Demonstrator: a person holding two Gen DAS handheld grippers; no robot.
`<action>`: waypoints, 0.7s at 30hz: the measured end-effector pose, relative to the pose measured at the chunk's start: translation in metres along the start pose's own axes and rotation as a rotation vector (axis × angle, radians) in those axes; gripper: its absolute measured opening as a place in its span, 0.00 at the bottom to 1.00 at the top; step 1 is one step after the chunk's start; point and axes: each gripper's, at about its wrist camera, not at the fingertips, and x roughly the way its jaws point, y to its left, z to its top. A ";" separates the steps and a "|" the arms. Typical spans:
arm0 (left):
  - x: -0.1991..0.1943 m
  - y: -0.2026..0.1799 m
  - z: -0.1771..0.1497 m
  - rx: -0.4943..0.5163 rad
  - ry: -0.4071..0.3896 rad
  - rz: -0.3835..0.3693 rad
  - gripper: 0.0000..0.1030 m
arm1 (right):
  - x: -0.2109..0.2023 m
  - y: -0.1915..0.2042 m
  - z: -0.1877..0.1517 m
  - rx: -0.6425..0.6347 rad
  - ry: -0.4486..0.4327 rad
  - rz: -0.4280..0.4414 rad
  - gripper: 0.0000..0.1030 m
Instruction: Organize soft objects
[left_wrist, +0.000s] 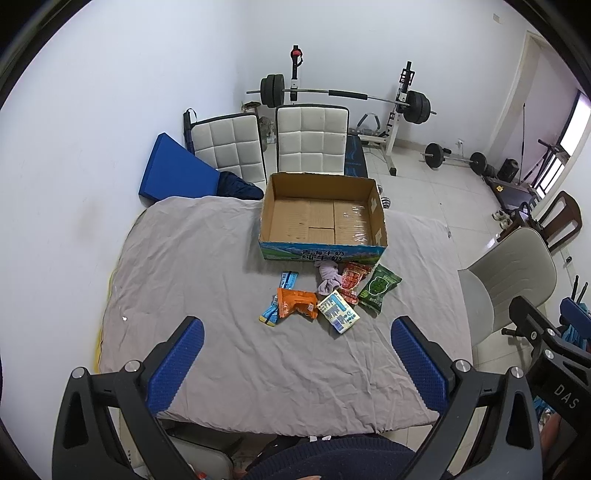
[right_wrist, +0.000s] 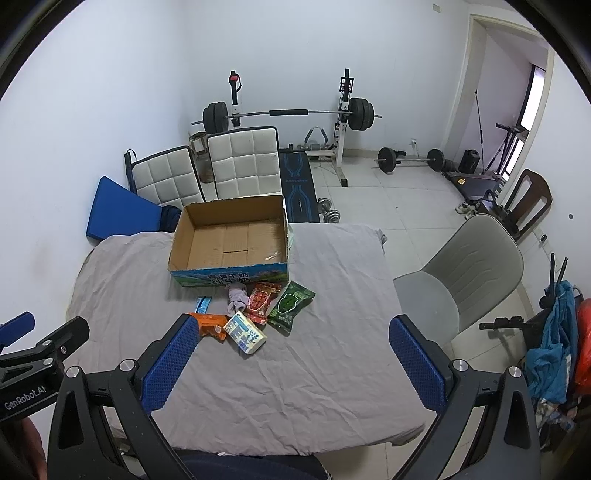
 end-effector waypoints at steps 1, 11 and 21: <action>0.000 -0.001 0.000 0.000 -0.001 0.001 1.00 | 0.000 0.000 0.000 0.000 -0.001 0.000 1.00; 0.077 0.013 0.017 0.023 0.010 0.040 1.00 | 0.081 0.005 0.003 0.026 0.145 0.066 1.00; 0.268 0.061 -0.009 0.053 0.278 0.149 1.00 | 0.336 0.073 -0.044 -0.180 0.479 0.110 1.00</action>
